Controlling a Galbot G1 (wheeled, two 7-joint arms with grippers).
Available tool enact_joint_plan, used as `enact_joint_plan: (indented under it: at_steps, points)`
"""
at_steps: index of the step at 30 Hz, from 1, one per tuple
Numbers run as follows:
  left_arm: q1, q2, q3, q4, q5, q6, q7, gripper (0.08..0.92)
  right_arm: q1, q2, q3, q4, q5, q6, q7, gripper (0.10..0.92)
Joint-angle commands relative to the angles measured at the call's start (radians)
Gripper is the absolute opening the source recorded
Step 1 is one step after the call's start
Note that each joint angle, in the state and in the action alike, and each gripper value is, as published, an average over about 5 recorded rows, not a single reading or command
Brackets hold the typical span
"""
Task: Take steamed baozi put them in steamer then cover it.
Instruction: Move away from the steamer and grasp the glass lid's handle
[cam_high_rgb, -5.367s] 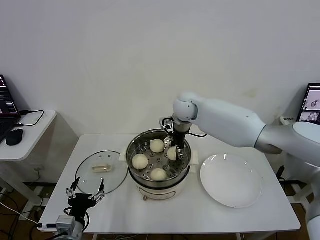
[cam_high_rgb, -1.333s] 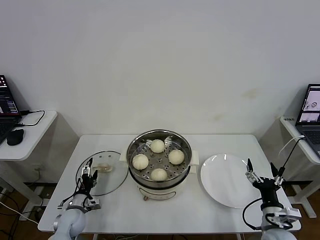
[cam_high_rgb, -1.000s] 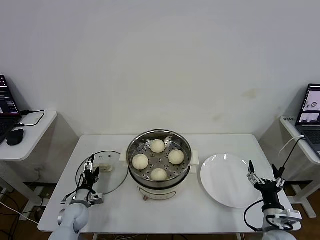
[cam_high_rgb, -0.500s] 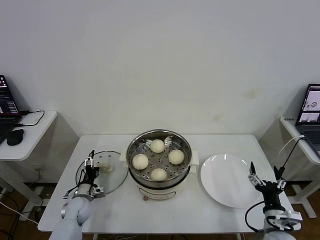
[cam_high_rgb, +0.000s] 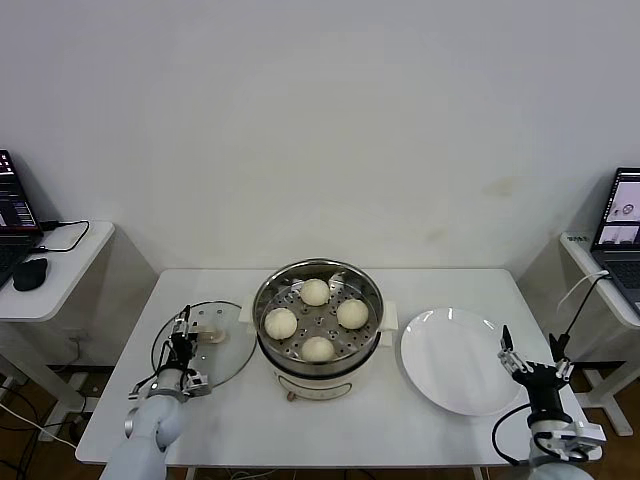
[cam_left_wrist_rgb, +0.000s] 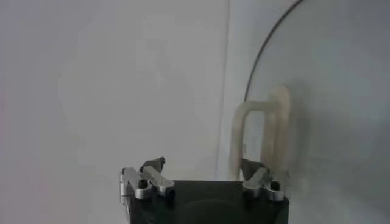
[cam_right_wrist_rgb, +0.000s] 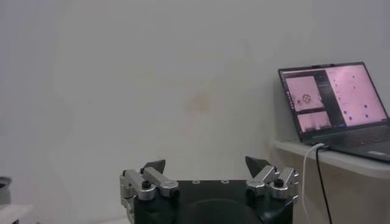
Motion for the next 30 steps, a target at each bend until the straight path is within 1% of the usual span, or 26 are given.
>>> enact_joint_plan:
  at_steps: [1, 11, 14, 16, 19, 23, 25, 28, 30]
  points:
    - [-0.003, 0.001, 0.003, 0.014, -0.001, 0.001, -0.008, 0.573, -0.002, -0.002, 0.001, -0.004, -0.001, 0.001, -0.001, 0.823]
    - [0.015, 0.001, -0.002, 0.000, -0.005, 0.007, -0.022, 0.288, 0.004, -0.003, 0.000, -0.009, 0.002, 0.003, 0.000, 0.823]
    - [0.028, 0.001, -0.006, -0.025, -0.003, 0.019, -0.020, 0.202, 0.005, -0.003, -0.001, -0.006, 0.005, 0.001, 0.000, 0.823]
    - [0.048, 0.000, -0.013, -0.065, 0.001, 0.031, -0.014, 0.160, 0.007, -0.003, -0.001, -0.001, 0.009, -0.002, 0.001, 0.823]
    - [0.094, 0.000, -0.027, -0.167, 0.005, 0.055, 0.011, 0.140, 0.012, -0.002, -0.001, 0.002, 0.013, -0.003, 0.001, 0.823]
    - [0.152, -0.001, -0.047, -0.314, 0.006, 0.103, 0.044, 0.140, 0.015, -0.001, -0.002, 0.009, 0.019, -0.005, 0.002, 0.823]
    - [0.179, 0.001, -0.057, -0.384, 0.016, 0.143, 0.062, 0.140, 0.016, -0.001, -0.003, 0.014, 0.023, -0.007, 0.002, 0.823]
    - [0.218, 0.004, -0.073, -0.481, 0.054, 0.231, 0.112, 0.140, 0.020, -0.002, -0.001, 0.022, 0.034, -0.010, 0.002, 0.823]
    - [0.244, 0.009, -0.087, -0.538, 0.076, 0.269, 0.144, 0.140, 0.023, -0.006, 0.002, 0.026, 0.043, -0.011, 0.003, 0.823]
